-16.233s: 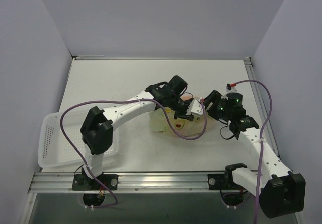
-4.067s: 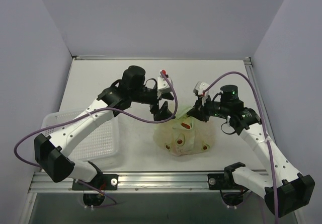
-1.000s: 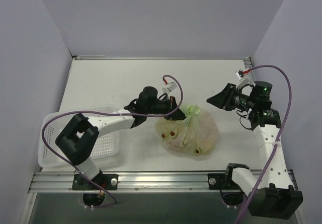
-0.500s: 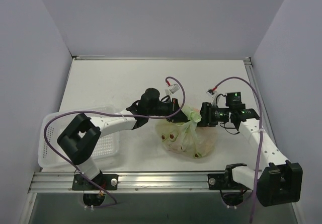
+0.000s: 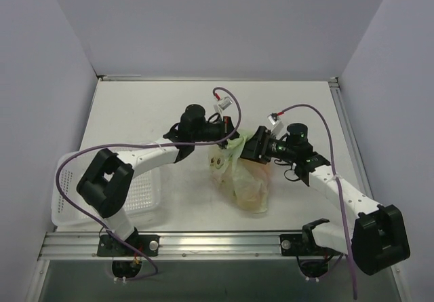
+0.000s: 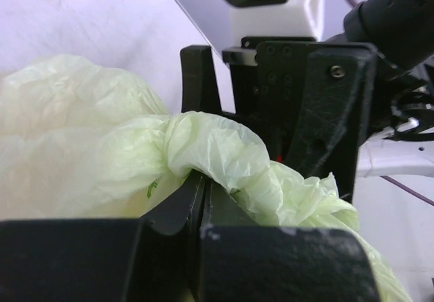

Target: Place the fake fruits into the plastic bag and tie a complex knot

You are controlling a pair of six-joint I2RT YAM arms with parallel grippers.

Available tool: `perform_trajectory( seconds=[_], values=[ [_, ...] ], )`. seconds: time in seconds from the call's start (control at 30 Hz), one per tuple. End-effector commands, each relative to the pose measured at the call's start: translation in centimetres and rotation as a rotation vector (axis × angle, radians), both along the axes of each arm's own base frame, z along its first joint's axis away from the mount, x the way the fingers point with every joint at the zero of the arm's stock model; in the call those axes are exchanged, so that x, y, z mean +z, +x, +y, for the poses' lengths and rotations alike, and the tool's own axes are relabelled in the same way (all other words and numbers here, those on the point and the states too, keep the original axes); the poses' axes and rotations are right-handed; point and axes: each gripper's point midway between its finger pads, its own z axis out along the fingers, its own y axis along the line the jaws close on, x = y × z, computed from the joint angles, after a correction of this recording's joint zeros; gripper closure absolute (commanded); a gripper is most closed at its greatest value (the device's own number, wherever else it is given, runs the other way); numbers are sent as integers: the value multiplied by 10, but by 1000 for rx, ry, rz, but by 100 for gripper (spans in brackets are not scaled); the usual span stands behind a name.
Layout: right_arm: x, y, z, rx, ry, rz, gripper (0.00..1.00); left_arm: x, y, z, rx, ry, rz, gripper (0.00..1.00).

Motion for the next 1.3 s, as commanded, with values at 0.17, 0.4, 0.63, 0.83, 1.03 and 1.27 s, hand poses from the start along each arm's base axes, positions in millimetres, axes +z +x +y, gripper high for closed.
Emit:
perform_trajectory(
  seconds=[0.17,0.4,0.63,0.83,1.03,1.27],
  values=[
    [57,31,8,-74,105,-111,42,46,-18,5,-111,-113,-68,100],
    [42,-15,-15,139,-93,-204,39,21,-33,21,-121,-79,-45,100],
    [82,-1,-68,33,-126,-354,50,26,-35,23,-137,-107,-62,100],
    [70,30,-77,-33,-202,-377,62,26,-34,22,-132,-110,-64,100],
    [46,36,-56,39,-255,-381,67,26,-30,21,-125,-111,-66,100],
    [38,9,-40,158,-195,-379,66,27,-21,21,-103,-114,-72,100]
  ],
)
